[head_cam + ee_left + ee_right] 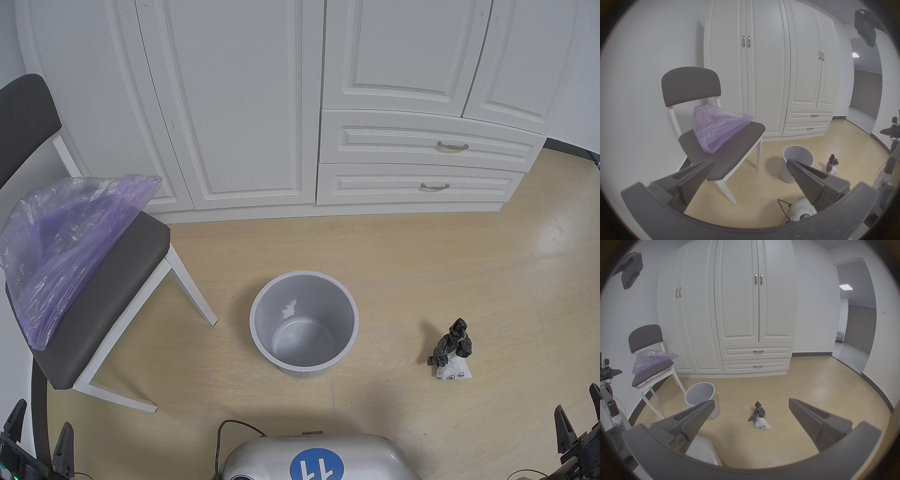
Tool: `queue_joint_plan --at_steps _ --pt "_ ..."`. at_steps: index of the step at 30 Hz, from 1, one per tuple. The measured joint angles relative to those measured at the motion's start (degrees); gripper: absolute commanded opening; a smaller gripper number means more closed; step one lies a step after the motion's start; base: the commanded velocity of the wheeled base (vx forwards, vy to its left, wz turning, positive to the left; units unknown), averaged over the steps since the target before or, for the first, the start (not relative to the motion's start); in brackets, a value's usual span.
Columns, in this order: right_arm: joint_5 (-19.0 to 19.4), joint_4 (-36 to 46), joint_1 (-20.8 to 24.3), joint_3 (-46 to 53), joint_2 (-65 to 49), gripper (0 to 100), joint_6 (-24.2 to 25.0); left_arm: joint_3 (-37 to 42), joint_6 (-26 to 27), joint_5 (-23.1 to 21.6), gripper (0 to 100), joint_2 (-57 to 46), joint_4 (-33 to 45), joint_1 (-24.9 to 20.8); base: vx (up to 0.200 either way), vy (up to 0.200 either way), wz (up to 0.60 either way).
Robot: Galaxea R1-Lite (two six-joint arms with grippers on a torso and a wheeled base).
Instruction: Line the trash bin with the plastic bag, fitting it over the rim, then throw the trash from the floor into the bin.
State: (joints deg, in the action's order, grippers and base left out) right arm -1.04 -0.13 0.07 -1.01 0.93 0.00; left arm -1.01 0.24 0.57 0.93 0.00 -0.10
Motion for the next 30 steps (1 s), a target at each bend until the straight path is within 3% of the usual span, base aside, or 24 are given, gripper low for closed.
queue_joint_plan --at_steps 30 --pt "0.46 0.13 -0.07 0.0 0.0 100 -1.83 0.0 0.88 -0.39 100 0.0 0.0 0.0 0.0 0.0 0.0"
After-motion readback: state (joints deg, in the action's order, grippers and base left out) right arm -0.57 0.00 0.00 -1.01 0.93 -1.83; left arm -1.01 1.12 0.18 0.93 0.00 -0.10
